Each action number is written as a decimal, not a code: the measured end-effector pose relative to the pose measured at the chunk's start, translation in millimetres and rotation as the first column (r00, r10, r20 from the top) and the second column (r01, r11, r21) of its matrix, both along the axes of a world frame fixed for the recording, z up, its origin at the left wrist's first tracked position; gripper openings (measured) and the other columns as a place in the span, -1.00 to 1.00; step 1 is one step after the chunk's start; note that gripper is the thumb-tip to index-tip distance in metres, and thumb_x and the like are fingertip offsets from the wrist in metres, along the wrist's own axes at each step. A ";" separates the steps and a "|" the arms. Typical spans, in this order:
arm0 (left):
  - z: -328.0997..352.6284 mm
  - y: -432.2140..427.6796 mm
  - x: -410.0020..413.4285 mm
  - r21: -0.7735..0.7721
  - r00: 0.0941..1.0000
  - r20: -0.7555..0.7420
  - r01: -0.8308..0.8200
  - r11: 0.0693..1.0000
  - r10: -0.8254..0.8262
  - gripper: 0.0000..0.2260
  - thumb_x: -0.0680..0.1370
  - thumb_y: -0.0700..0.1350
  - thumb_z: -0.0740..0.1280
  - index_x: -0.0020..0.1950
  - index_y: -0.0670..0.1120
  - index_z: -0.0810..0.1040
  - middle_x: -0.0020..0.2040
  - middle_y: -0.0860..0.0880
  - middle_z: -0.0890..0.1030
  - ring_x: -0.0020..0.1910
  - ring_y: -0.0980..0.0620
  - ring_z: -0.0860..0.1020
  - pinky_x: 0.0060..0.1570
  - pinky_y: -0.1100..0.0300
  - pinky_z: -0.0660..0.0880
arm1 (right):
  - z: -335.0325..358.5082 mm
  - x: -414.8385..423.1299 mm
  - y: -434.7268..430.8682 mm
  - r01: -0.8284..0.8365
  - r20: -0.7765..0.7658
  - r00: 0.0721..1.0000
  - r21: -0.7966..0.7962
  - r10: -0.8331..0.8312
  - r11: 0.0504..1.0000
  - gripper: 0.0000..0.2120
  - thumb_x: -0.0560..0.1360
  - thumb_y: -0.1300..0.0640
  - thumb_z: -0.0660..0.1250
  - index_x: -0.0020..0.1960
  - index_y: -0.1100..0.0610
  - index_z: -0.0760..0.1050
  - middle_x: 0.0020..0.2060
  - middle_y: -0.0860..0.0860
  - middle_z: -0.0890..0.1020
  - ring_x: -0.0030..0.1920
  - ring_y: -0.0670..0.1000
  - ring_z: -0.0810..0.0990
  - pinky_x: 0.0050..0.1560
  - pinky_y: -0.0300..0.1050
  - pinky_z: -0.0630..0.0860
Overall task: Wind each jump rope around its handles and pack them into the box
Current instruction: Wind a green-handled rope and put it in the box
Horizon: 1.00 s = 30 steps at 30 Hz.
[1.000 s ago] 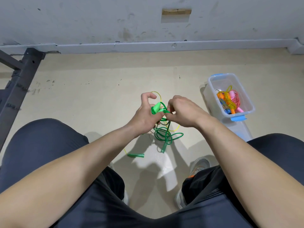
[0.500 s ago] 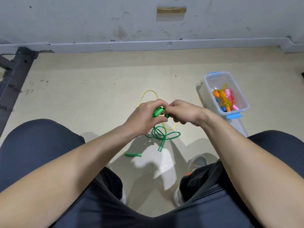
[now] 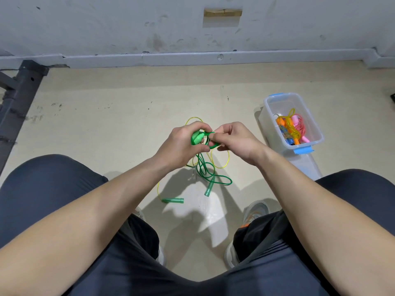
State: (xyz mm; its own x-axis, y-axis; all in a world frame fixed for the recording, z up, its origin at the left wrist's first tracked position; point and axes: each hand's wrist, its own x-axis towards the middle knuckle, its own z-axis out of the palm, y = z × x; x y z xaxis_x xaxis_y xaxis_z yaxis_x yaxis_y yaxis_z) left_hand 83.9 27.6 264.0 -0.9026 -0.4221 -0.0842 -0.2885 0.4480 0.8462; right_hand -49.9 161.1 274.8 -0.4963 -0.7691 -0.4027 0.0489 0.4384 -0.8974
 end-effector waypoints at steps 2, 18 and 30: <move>-1.0 -1.2 -0.2 0.001 1.000 0.024 0.020 1.000 -0.020 -0.63 0.42 -0.20 0.57 0.13 0.09 0.58 -0.18 0.08 0.59 -0.24 0.18 0.49 -0.17 0.27 0.44 | -2.9 1.2 -1.8 -0.001 -0.089 0.996 0.033 0.004 0.999 -0.91 0.56 0.18 0.39 -0.11 0.17 0.57 -0.35 -0.02 0.67 -0.27 -0.06 0.59 -0.12 -0.16 0.51; -17.0 -19.5 3.1 -0.393 0.995 0.073 0.088 0.915 -0.064 -0.60 0.51 -0.23 0.42 0.28 0.08 0.46 0.02 -0.02 0.53 0.01 -0.09 0.51 0.04 0.04 0.45 | 3.6 4.7 -1.8 0.152 0.304 0.945 -0.091 -0.118 0.984 -0.80 0.54 0.28 0.40 0.15 0.15 0.54 -0.38 0.00 0.34 -0.49 -0.07 0.23 -0.30 -0.24 0.42; -22.3 -37.0 3.9 -0.455 0.998 0.035 -0.030 0.890 0.051 -0.66 0.51 -0.21 0.39 0.23 0.08 0.51 -0.03 -0.02 0.54 -0.03 -0.10 0.52 0.01 0.03 0.46 | 15.7 3.0 1.9 -0.106 0.291 0.955 0.171 0.052 0.980 -0.76 0.58 0.00 0.26 -0.14 0.15 0.48 -0.51 -0.01 0.35 -0.48 0.01 0.22 -0.41 -0.16 0.24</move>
State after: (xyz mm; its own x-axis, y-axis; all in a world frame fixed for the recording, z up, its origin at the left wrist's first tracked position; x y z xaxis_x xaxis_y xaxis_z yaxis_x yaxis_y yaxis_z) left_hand 87.7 -9.4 241.7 -0.8837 -0.4601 0.0861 -0.3470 0.7675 0.5390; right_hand -46.8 163.0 290.5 -0.2815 -0.7010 -0.6553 0.2486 0.6063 -0.7554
